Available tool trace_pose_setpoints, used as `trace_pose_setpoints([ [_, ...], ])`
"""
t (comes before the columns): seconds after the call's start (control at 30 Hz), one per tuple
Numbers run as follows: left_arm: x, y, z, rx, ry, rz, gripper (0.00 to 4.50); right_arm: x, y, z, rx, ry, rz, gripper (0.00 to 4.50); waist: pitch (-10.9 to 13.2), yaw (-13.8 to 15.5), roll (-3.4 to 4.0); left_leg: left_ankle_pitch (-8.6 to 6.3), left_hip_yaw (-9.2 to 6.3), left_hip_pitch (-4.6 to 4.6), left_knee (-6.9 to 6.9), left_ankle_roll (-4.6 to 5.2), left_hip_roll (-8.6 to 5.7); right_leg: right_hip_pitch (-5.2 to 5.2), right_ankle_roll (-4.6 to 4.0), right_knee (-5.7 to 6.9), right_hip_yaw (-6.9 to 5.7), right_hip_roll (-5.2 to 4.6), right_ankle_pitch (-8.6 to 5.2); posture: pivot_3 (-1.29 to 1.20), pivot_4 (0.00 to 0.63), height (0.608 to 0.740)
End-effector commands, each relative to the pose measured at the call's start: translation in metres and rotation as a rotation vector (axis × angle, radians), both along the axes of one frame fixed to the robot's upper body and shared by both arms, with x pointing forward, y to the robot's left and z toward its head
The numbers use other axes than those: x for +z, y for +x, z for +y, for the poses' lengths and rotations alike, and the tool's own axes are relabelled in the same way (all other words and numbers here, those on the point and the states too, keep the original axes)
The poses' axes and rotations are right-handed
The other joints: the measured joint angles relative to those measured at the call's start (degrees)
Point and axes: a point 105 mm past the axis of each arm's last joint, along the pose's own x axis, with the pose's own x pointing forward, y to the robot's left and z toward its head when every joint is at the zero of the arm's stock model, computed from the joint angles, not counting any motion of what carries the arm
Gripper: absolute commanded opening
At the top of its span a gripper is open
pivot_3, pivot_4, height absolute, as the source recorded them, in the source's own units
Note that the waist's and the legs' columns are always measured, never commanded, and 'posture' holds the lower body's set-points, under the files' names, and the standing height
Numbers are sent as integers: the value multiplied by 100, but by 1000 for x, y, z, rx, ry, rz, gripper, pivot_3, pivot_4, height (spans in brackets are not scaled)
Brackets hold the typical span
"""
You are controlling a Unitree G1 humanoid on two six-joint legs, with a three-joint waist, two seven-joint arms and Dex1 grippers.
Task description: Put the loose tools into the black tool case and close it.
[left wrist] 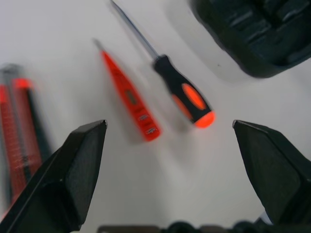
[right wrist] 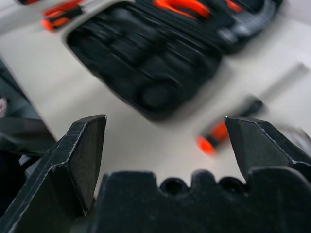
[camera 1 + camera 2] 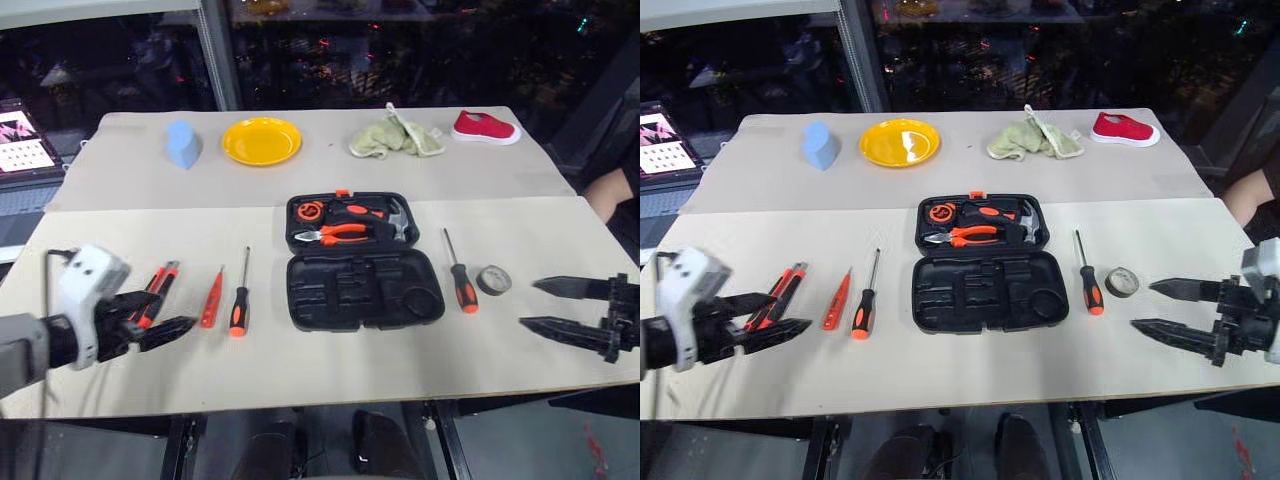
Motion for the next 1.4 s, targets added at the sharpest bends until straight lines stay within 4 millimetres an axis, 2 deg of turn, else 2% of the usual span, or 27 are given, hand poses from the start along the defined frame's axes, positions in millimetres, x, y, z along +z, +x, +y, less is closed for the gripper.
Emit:
trace_pose_setpoints([
  [0.03, -11, 10, -11, 9, -3, 109, 4451, 16, -16, 45, 129, 0, -89, 4500, 0, -3, -3, -2, 0, 4, 1, -5, 0, 1, -3, 5, -1, 6, 2, 0, 150, 740],
  [0.13, -17, 26, -13, 60, 33, 126, 4451, 18, -26, 72, 205, 14, -118, 4500, 6, 4, -19, -6, -1, 6, 0, -17, 6, 1, -33, 2, 5, 4, 20, 0, 150, 740],
  [0.3, -26, 43, -14, 124, 58, 173, 4451, 21, -31, 97, 255, 29, -157, 4500, 13, 22, -40, -7, -3, -1, 0, -19, 2, -11, -41, -1, 7, -2, 24, 0, 150, 740],
  [0.57, -18, 59, -45, 59, 14, 174, 4451, 18, -28, 109, 241, 61, -179, 4500, 17, 65, -53, -4, -3, -10, 3, -23, -1, -19, -51, 1, 5, -4, 30, 0, 150, 740],
  [0.7, -20, 57, -45, 47, 39, 213, 4451, 17, -27, 112, 232, 77, -186, 4500, 17, 45, -53, -3, -3, -10, 3, -25, -1, -19, -51, 2, 5, -1, 30, 0, 150, 740],
  [0.97, -47, 41, -42, 26, 91, 348, 4451, 24, -28, 119, 232, 115, -212, 4500, 17, 11, -53, 3, -2, -3, 2, -35, 1, -18, -52, 6, 4, 6, 30, 0, 150, 740],
  [1.0, -49, 41, -43, 26, 91, 354, 3939, 25, -28, 119, 231, 116, -214, 4500, 17, 10, -53, 4, -3, -4, 2, -37, 1, -18, -52, 6, 4, 6, 30, 0, 150, 740],
  [1.07, -51, 42, -46, 21, 79, 365, 3493, 26, -28, 120, 229, 119, -220, 4500, 17, 19, -53, 4, -3, -1, 3, -37, 1, -13, -52, 6, 4, 6, 30, 0, 150, 740],
  [1.17, -57, 44, -54, 14, 48, 387, 2182, 29, -28, 121, 221, 129, -228, 4500, 16, 44, -52, 4, -3, 0, 3, -36, -2, -9, -52, 4, 4, 6, 30, 0, 150, 740],
  [1.2, -59, 45, -56, 12, 37, 394, 1985, 30, -28, 122, 218, 131, -231, 4500, 16, 56, -52, 4, -3, 0, 3, -36, -3, -8, -52, 4, 4, 6, 30, 0, 150, 740],
  [1.27, -61, 47, -60, 14, 14, 407, 1265, 32, -28, 122, 213, 133, -234, 4500, 15, 87, -50, 4, -4, 3, 3, -36, -5, -2, -52, 3, 4, 6, 30, 0, 150, 740],
  [1.3, -61, 48, -61, 17, 2, 412, 1013, 32, -28, 121, 210, 134, -235, 4500, 14, 107, -49, 4, -4, 4, 3, -36, -5, 1, -52, 3, 4, 5, 30, 0, 150, 740],
  [1.4, -63, 54, -63, 54, -45, 419, 915, 34, -28, 120, 196, 140, -238, 4500, 10, 175, -42, 4, -10, 14, 4, -36, -6, 20, -52, 0, 4, 2, 30, 0, 150, 740],
])
